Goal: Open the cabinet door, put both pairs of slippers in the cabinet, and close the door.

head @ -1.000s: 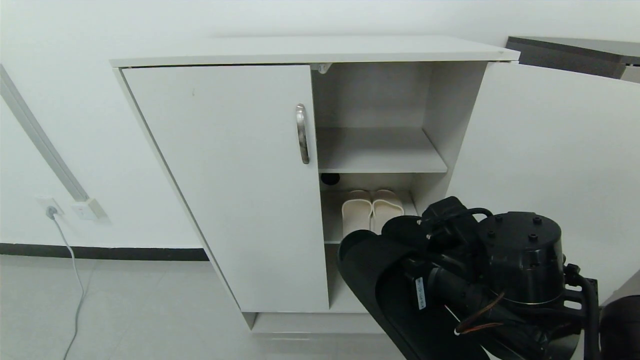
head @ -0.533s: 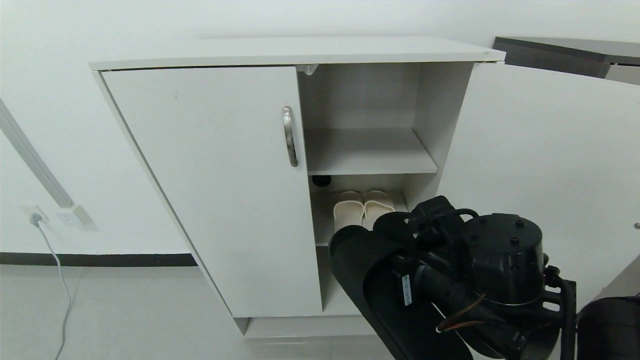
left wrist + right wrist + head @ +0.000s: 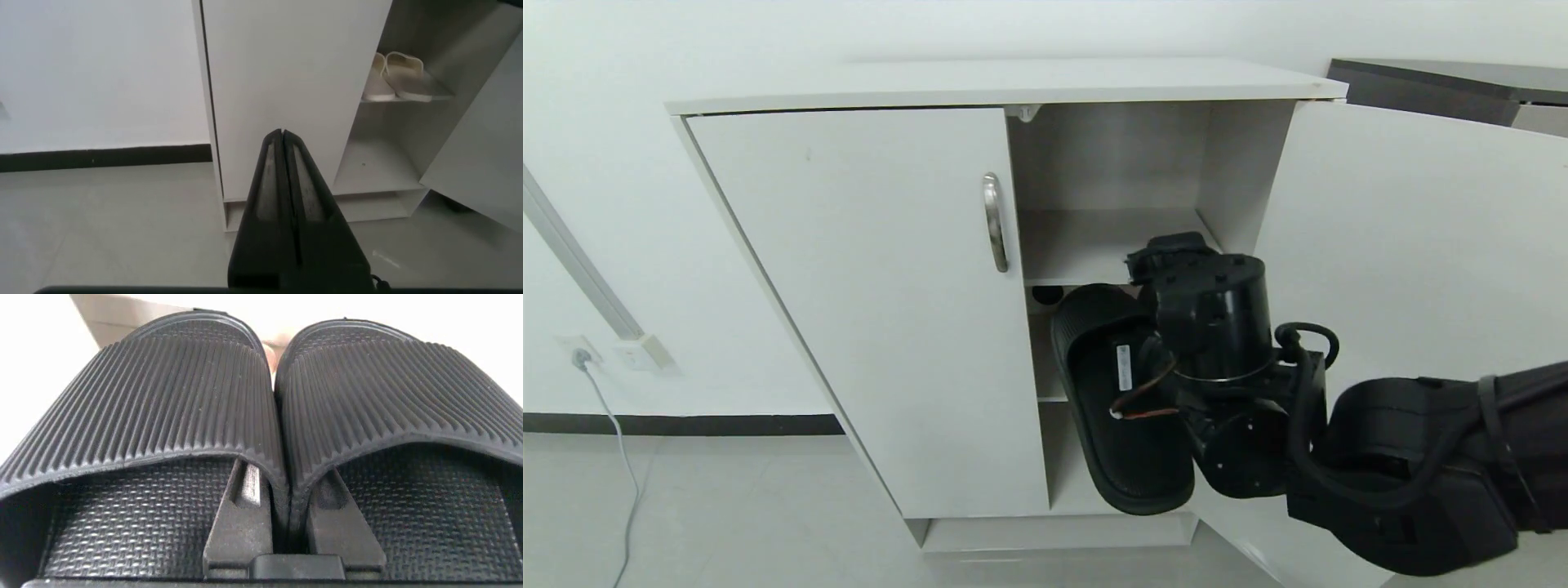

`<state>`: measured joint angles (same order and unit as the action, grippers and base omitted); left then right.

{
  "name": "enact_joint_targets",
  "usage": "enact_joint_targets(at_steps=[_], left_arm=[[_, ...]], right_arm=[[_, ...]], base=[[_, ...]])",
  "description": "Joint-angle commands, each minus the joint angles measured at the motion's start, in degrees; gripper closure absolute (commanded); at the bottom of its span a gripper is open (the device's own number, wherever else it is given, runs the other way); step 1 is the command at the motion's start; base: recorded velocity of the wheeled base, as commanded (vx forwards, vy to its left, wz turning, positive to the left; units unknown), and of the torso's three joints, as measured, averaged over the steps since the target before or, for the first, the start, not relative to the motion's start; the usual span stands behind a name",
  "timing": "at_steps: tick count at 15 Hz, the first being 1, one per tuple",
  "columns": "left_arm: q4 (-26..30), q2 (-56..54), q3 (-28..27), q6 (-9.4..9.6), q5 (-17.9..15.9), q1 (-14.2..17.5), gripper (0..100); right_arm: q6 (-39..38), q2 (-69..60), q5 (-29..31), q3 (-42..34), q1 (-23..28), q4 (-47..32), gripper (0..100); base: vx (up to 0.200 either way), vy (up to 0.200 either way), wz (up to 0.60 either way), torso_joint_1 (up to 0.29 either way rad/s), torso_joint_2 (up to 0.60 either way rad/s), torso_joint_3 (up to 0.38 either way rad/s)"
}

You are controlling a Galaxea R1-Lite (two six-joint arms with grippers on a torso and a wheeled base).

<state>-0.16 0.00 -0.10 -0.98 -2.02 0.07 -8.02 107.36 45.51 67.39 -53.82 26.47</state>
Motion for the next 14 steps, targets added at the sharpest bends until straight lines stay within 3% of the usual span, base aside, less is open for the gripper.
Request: enact_joint_targets(at_steps=[1, 4, 11, 14], left_arm=[[-0.02, 0.0, 0.01, 0.01, 0.0, 0.01, 100], [-0.02, 0.0, 0.01, 0.01, 0.0, 0.01, 100], [-0.02, 0.0, 0.01, 0.01, 0.0, 0.01, 100], [-0.02, 0.0, 0.01, 0.01, 0.0, 0.01, 100]], right_arm=[[-2.0, 1.01, 1.34, 9.69, -0.06, -8.98, 100], [-7.18, 1.09, 1.34, 15.84, 0.03, -21.02, 100], [-7.71, 1.18, 1.34, 16.19, 0.21, -21.46, 100], [-7.71, 1.18, 1.34, 16.11, 0.21, -21.37, 100]], base=[[0.0, 0.0, 0.0, 0.0, 0.0, 0.0], [0.0, 0.0, 0.0, 0.0, 0.0, 0.0], [0.0, 0.0, 0.0, 0.0, 0.0, 0.0], [0.2, 0.0, 0.0, -0.001, 0.0, 0.004]])
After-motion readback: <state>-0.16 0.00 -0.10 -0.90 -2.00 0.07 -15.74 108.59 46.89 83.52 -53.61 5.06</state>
